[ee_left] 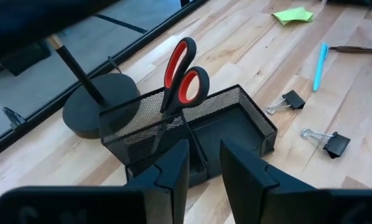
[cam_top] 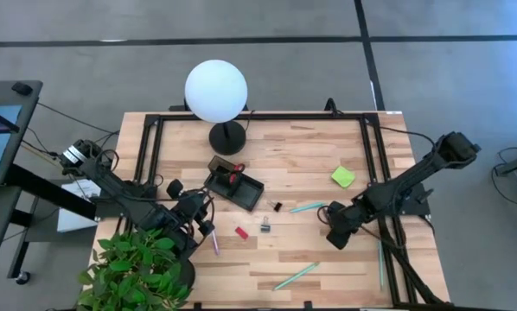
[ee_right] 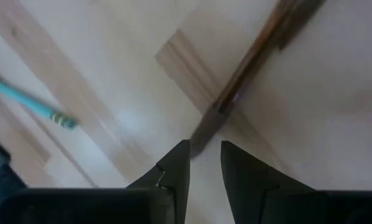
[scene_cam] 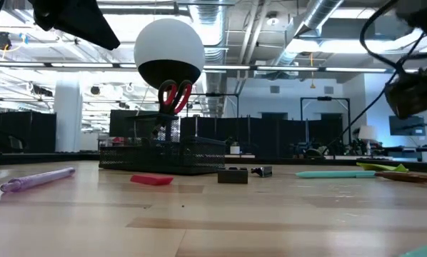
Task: Pick and place office supplies into organizer
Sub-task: Put the brown pen into the black desk organizer
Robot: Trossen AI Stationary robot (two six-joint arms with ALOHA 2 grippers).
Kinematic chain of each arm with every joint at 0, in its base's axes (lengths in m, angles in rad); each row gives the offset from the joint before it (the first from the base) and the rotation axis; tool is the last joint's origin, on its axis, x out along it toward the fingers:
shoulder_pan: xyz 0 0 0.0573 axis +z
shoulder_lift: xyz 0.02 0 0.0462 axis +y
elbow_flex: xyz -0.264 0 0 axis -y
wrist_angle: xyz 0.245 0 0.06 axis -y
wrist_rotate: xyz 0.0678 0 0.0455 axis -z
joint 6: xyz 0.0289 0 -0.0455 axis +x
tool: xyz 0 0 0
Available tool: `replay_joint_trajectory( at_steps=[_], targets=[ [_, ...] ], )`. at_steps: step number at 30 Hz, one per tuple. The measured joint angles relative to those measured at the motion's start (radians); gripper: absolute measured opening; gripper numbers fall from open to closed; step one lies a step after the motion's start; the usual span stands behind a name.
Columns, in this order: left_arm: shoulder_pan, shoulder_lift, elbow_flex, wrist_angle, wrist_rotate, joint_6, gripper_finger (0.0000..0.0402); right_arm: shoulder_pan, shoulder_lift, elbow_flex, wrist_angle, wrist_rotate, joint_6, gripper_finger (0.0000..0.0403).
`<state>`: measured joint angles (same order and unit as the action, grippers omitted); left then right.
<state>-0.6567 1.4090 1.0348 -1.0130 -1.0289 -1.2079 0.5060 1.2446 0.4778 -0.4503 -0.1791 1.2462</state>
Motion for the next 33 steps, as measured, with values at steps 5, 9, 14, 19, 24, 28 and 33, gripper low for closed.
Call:
replay_joint_trajectory(
  at_steps=[5,9,14,19,24,28,33],
  targets=[
    [0.0,0.0,0.0,0.001,0.001,0.0,0.0086,-0.005,0.057,0.0,0.058,0.004,0.003,0.0083],
    [0.0,0.0,0.0,0.001,0.001,0.0,0.0086,-0.005,0.109,0.008,0.051,-0.005,0.033,0.0083],
    [0.0,0.0,0.0,0.002,0.001,0.0,0.0086,-0.018,0.134,0.014,0.02,-0.01,0.095,0.0083],
    [0.0,0.0,0.0,0.002,0.001,0.0,0.0086,-0.032,0.109,0.004,0.027,-0.005,-0.054,0.0083],
    [0.0,0.0,0.0,0.002,0.001,0.001,0.0086,-0.029,0.12,0.0,0.082,0.003,-0.174,0.0079],
    [0.0,0.0,0.0,0.003,0.001,0.025,0.0086,-0.028,0.136,0.005,0.075,0.037,-0.139,0.0074],
    [0.0,0.0,0.0,0.008,-0.002,0.051,0.0086,-0.025,0.14,0.008,0.06,0.073,-0.129,0.0054]
  ],
)
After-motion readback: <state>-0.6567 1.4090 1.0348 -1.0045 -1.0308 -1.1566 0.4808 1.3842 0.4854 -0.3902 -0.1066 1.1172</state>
